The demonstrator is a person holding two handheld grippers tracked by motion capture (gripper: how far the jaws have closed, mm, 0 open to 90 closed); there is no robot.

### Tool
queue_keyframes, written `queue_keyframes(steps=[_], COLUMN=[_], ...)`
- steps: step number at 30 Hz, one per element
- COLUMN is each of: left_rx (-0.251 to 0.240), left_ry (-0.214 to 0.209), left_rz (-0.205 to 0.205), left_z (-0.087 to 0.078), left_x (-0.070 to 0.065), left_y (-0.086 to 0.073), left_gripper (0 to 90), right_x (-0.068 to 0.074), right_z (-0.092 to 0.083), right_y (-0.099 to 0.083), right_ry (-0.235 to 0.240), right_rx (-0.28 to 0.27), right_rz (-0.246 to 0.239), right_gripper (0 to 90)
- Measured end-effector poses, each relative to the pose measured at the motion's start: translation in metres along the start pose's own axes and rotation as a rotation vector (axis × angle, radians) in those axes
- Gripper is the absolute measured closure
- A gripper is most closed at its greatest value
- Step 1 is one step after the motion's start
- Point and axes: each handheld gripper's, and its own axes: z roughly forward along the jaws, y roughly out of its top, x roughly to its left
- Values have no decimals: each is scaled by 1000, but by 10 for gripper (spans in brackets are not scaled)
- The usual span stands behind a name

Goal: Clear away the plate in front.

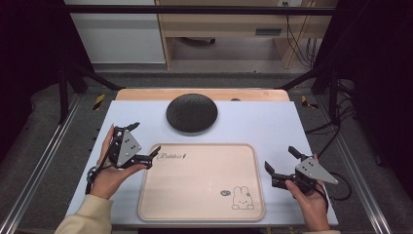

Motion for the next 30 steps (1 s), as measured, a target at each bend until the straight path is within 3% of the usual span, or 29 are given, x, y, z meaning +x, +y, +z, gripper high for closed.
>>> queue_keyframes(steps=[1,5,7,8,13,17,24,29,30], left_rx=[0,32,31,43,56,83,114,133,133], left_ry=[0,2,-7,-6,-7,-3,19,20,20], left_rz=[0,66,59,82,114,175,244,332,332], left_z=[0,10,15,20,29,39,55,70,70], left_x=[0,6,10,14,21,27,43,53,53], left_y=[0,10,15,20,30,38,47,60,60], left_gripper=[25,29,32,33,35,40,54,57,58], right_x=[0,1,1,1,1,2,3,2,3], right_z=[0,0,1,1,1,2,3,3,3], right_y=[0,0,0,0,0,0,-1,-1,-1], right_ry=[-1,-2,-2,0,0,3,1,1,2], right_rx=[0,0,4,4,7,10,16,15,14], right_rz=[1,2,3,3,-2,-8,-19,-22,-21], right_gripper=[29,29,30,30,30,30,30,30,30])
